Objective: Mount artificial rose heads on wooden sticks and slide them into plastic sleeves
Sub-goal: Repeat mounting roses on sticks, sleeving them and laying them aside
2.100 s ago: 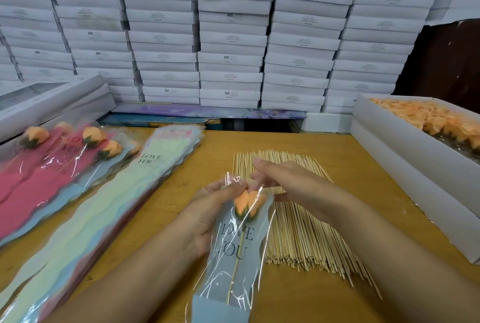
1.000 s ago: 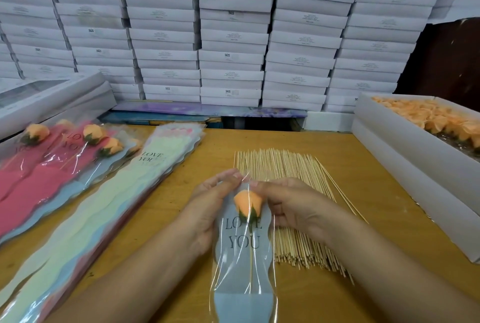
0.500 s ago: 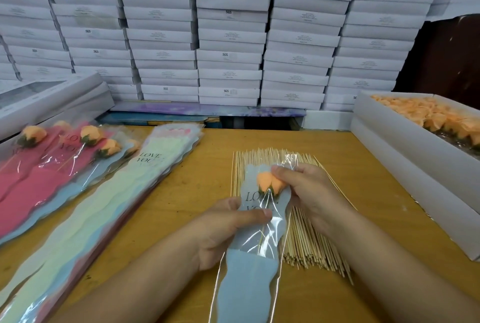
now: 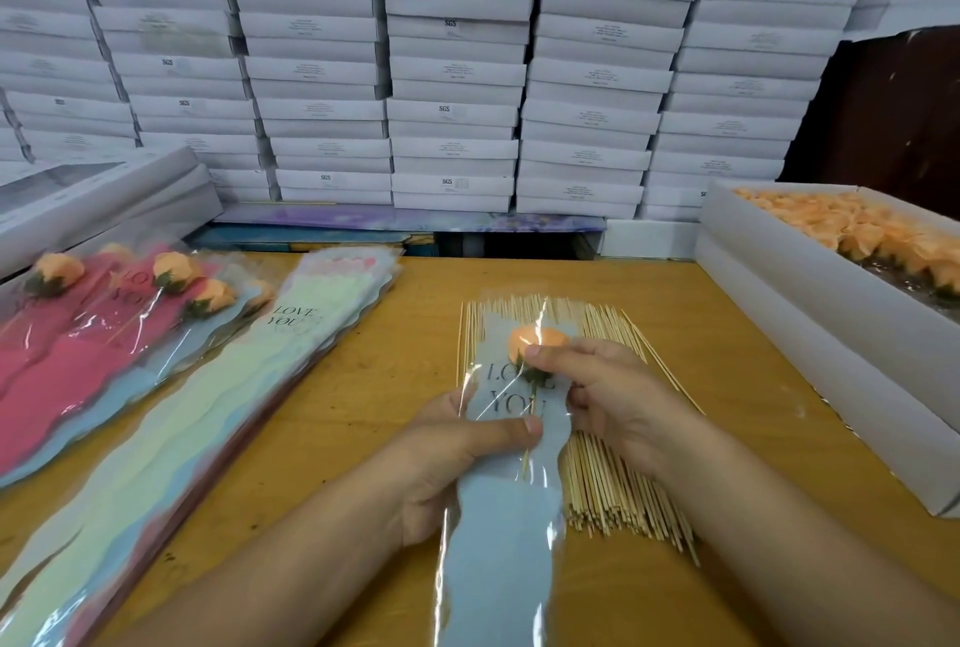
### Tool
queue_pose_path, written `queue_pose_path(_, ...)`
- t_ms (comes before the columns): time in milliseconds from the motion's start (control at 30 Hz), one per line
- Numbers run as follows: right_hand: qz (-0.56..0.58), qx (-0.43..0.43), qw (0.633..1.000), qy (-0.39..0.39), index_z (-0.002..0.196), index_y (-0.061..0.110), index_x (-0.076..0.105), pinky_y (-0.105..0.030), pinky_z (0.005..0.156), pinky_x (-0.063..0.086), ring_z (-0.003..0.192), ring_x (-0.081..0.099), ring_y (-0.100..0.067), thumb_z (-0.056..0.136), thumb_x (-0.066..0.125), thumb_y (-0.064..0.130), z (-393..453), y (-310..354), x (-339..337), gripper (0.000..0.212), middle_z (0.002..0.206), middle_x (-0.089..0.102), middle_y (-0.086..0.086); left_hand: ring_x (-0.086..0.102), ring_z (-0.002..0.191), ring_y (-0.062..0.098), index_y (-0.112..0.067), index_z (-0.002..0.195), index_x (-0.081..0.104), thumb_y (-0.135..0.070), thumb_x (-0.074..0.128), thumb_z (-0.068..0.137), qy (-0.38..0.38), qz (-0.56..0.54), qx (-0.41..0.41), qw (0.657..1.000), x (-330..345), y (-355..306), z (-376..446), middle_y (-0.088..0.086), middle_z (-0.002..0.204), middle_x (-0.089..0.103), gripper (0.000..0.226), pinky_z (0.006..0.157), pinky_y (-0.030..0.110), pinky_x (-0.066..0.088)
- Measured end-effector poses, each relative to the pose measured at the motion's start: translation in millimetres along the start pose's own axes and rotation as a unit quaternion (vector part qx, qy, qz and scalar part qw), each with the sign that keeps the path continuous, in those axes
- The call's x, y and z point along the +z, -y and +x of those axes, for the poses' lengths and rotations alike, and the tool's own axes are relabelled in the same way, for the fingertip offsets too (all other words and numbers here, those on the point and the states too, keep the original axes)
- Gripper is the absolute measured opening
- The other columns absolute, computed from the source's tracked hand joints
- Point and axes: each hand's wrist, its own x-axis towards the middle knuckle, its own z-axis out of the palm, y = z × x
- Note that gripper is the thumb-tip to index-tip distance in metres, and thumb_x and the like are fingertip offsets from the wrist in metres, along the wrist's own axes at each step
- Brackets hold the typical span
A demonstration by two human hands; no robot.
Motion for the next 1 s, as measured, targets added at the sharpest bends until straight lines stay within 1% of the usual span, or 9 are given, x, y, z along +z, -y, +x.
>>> queue_pose_path(200, 0.019, -0.044, 0.998, -0.049, 0.103, 0.009, 0.075, -0.029, 0.067, 0.059, 0.08, 0.075, -0.02, 0.085, 0.077, 0.022, 11.7, 9.3, -13.6, 0.022, 0.094, 0.078, -0.008, 0.072, 0.067, 0.024, -0.006, 0.103, 0.07, -0.004, 0.076, 0.082, 0.05, 0.027, -0.045, 0.997, -0.4, 3.4, -0.6, 0.016, 0.086, 0.074, 0.021, 0.059, 0.031, 0.059)
queue_pose_path(267, 0.024, -0.05, 0.996, -0.065, 0.102, 0.01, 0.075, -0.029, 0.066, 0.058, 0.078, 0.075, -0.019, 0.085, 0.077, 0.022, 13.6, 11.2, -18.2, 0.021, 0.093, 0.078, -0.008, 0.072, 0.07, 0.021, -0.007, 0.104, 0.072, -0.007, 0.075, 0.084, 0.053, 0.049, -0.047, 0.996, -0.9, 4.7, -0.1, 0.013, 0.087, 0.075, 0.02, 0.061, 0.03, 0.058)
queue_pose_path(367, 0.043, -0.057, 0.995, -0.076, 0.101, 0.009, 0.074, -0.028, 0.065, 0.059, 0.079, 0.075, -0.019, 0.085, 0.076, 0.022, 13.9, 12.8, -21.8, 0.021, 0.093, 0.078, -0.008, 0.072, 0.07, 0.023, -0.004, 0.106, 0.071, -0.008, 0.074, 0.085, 0.058, 0.053, -0.052, 0.996, -0.5, 5.1, -0.5, 0.015, 0.089, 0.074, 0.021, 0.061, 0.031, 0.058)
queue_pose_path(500, 0.063, -0.047, 0.997, -0.026, 0.099, 0.008, 0.074, -0.029, 0.071, 0.062, 0.088, 0.076, -0.023, 0.075, 0.078, 0.025, 8.4, 11.9, -18.5, 0.029, 0.1, 0.078, -0.011, 0.072, 0.069, 0.026, -0.003, 0.11, 0.069, -0.011, 0.079, 0.077, 0.028, 0.03, -0.034, 0.999, -0.3, 4.1, 0.2, 0.017, 0.089, 0.074, 0.035, 0.059, 0.033, 0.058)
queue_pose_path(633, 0.034, 0.002, 0.999, 0.017, 0.105, 0.0, 0.071, -0.03, 0.071, 0.062, 0.088, 0.075, -0.025, 0.085, 0.074, 0.013, -0.9, 5.4, -11.8, 0.024, 0.102, 0.077, -0.014, 0.072, 0.071, 0.029, -0.001, 0.118, 0.067, -0.012, 0.081, 0.076, 0.007, 0.002, -0.014, 1.0, -0.7, 4.3, 1.7, 0.021, 0.094, 0.074, 0.046, 0.062, 0.036, 0.059)
queue_pose_path(700, 0.017, 0.007, 0.999, 0.03, 0.109, -0.002, 0.07, -0.03, 0.068, 0.062, 0.091, 0.075, -0.027, 0.087, 0.072, 0.01, -5.1, 3.1, -8.6, 0.026, 0.102, 0.077, -0.014, 0.072, 0.072, 0.029, -0.002, 0.117, 0.068, -0.012, 0.08, 0.077, 0.014, -0.004, -0.006, 1.0, -0.4, 4.9, 1.1, 0.021, 0.095, 0.074, 0.043, 0.062, 0.036, 0.059)
queue_pose_path(800, 0.013, 0.005, 1.0, 0.023, 0.111, -0.002, 0.068, -0.03, 0.065, 0.062, 0.091, 0.075, -0.028, 0.087, 0.072, 0.008, -7.8, 2.9, -5.8, 0.027, 0.101, 0.077, -0.014, 0.074, 0.075, 0.028, -0.004, 0.115, 0.069, -0.014, 0.08, 0.08, 0.028, -0.004, -0.006, 1.0, 1.5, 5.2, -0.8, 0.019, 0.097, 0.075, 0.037, 0.064, 0.035, 0.06)
queue_pose_path(933, 0.027, -0.004, 1.0, -0.004, 0.106, -0.001, 0.069, -0.027, 0.058, 0.059, 0.083, 0.076, -0.026, 0.087, 0.071, 0.003, -6.2, 5.2, -7.7, 0.02, 0.098, 0.077, -0.015, 0.074, 0.078, 0.025, -0.01, 0.105, 0.073, -0.017, 0.077, 0.085, 0.04, 0.019, -0.015, 0.999, 2.5, 4.9, -2.1, 0.017, 0.098, 0.076, 0.022, 0.066, 0.032, 0.06)
queue_pose_path(1000, 0.034, -0.011, 0.999, -0.026, 0.103, 0.0, 0.07, -0.027, 0.054, 0.059, 0.077, 0.076, -0.025, 0.087, 0.07, 0.001, -4.0, 7.8, -11.6, 0.016, 0.093, 0.077, -0.014, 0.075, 0.081, 0.024, -0.008, 0.106, 0.073, -0.015, 0.075, 0.087, 0.057, 0.03, -0.021, 0.998, 1.9, 4.4, -1.5, 0.017, 0.102, 0.076, 0.02, 0.067, 0.032, 0.061)
